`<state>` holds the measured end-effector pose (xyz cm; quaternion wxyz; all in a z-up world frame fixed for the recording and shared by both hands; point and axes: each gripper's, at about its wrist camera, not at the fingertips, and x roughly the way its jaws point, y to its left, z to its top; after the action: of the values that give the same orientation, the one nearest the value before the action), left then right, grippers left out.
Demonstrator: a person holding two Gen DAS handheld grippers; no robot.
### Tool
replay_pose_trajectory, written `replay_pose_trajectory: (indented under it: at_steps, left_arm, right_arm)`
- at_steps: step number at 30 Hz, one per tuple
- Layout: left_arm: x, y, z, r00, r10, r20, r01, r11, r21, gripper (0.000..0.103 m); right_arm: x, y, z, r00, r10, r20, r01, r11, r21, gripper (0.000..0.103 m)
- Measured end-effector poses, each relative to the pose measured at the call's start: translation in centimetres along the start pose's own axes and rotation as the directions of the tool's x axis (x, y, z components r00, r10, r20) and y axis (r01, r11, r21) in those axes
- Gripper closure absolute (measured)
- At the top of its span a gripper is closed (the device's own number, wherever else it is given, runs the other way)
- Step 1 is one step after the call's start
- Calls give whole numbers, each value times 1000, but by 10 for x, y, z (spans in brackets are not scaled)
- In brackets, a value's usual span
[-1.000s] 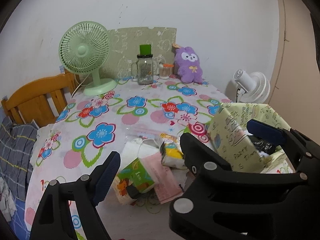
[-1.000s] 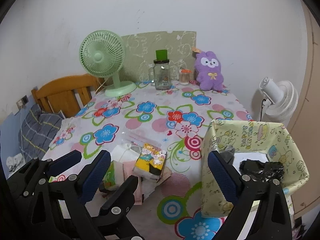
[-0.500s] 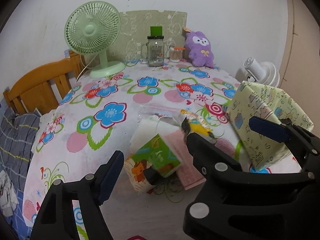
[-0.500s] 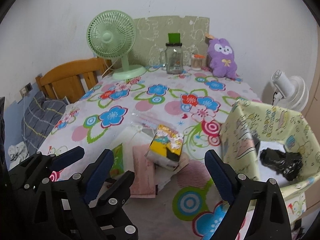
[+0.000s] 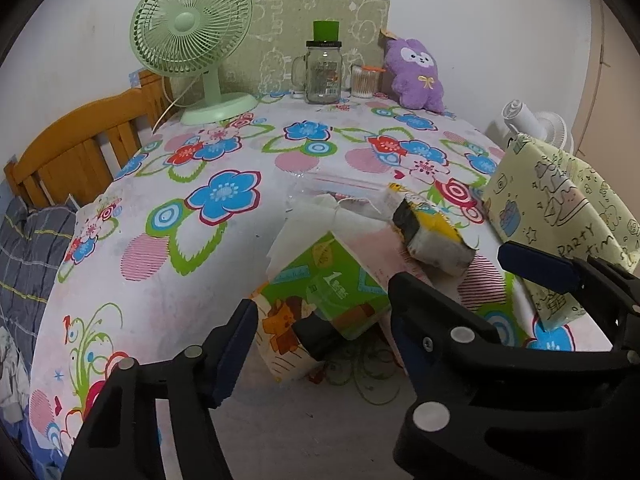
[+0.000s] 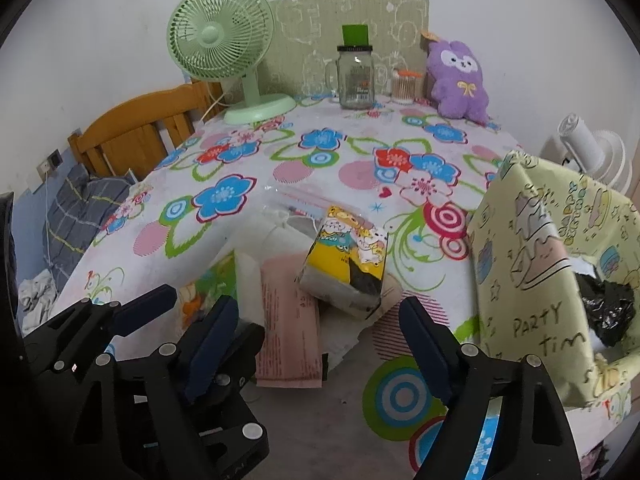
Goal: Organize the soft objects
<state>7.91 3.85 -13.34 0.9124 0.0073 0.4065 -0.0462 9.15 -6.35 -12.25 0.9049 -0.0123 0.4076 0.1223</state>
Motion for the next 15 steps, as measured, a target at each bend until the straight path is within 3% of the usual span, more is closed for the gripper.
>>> replay_pose_trajectory:
  at_steps: [8,15]
  left_arm:
    - [8,1,-1,1000,11,-15,-11,1000,24,51]
    - [4,3,-3,1000,10,-13,-9,1000,26,67]
  right_arm:
    - [11,-2,-2,999,6,-39,-5,1000,15,19]
    - [15,4,-2,998,24,-53,-24,1000,11,30]
